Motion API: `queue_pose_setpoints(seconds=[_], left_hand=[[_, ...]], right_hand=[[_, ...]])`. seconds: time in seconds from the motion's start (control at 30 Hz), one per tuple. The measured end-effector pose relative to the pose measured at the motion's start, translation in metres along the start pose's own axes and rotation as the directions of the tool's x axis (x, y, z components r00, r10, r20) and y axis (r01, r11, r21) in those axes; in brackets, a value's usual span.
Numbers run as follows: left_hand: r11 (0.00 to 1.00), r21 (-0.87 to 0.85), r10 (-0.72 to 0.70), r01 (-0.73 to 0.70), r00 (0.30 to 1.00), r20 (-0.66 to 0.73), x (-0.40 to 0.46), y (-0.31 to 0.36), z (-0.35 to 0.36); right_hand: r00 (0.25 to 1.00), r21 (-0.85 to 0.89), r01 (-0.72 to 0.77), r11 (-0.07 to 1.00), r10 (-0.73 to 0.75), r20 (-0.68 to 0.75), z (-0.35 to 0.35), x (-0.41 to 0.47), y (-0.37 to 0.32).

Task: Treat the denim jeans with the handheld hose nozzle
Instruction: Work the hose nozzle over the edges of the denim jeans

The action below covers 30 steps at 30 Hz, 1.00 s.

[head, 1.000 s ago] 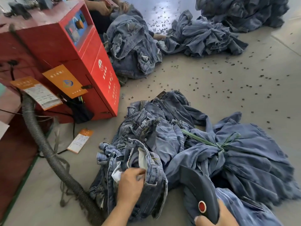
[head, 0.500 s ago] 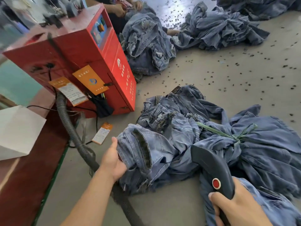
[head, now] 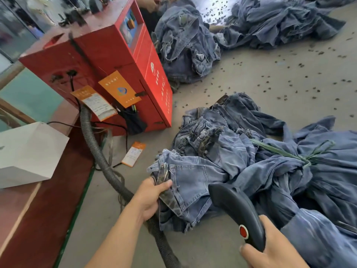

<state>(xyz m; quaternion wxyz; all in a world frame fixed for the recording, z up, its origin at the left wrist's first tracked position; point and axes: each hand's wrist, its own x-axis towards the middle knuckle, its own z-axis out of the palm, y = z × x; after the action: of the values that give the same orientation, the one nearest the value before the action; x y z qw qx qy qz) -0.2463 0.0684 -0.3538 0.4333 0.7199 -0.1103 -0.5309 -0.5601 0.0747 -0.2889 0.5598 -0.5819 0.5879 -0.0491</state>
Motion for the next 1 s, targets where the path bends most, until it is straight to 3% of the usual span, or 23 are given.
queue_pose_setpoints(seconds=[0.13, 0.27, 0.37, 0.5, 0.67, 0.77, 0.93, 1.0], left_hand=[[0.983, -0.180, 0.010, 0.040, 0.964, 0.267, -0.010, 0.011, -0.008], [0.970, -0.240, 0.039, 0.049, 0.936, 0.351, -0.013, 0.012, -0.001], [0.949, -0.310, 0.074, 0.065, 0.906, 0.418, -0.017, 0.013, 0.011], [0.917, -0.394, 0.112, 0.064, 0.907, 0.407, -0.021, 0.012, 0.024], [0.920, -0.386, 0.104, 0.073, 0.902, 0.419, -0.031, 0.006, 0.033], [0.898, -0.436, 0.110, 0.057, 0.931, 0.347, -0.032, 0.011, 0.041], [0.876, -0.476, 0.076, 0.074, 0.954, 0.289, -0.030, 0.009, 0.048], [0.877, -0.471, 0.076, 0.091, 0.943, 0.323, -0.033, 0.008, 0.048]], right_hand=[[1.000, -0.009, -0.002, 1.000, 0.002, 0.026, 0.001, 0.003, -0.002], [0.999, -0.026, 0.028, 0.999, -0.027, 0.035, 0.012, 0.001, -0.009], [0.997, -0.137, 0.075, 0.988, -0.071, 0.033, 0.021, -0.003, -0.015], [0.989, -0.226, 0.149, 0.963, -0.147, 0.028, 0.026, -0.001, -0.031], [0.971, -0.105, 0.211, 0.972, -0.221, -0.093, 0.007, 0.014, -0.049], [0.956, -0.094, 0.232, 0.968, -0.245, -0.163, -0.012, 0.004, -0.037], [0.974, -0.197, 0.225, 0.954, -0.221, 0.044, -0.001, 0.000, -0.027], [0.969, -0.184, 0.246, 0.952, -0.242, 0.045, 0.003, 0.009, -0.035]])
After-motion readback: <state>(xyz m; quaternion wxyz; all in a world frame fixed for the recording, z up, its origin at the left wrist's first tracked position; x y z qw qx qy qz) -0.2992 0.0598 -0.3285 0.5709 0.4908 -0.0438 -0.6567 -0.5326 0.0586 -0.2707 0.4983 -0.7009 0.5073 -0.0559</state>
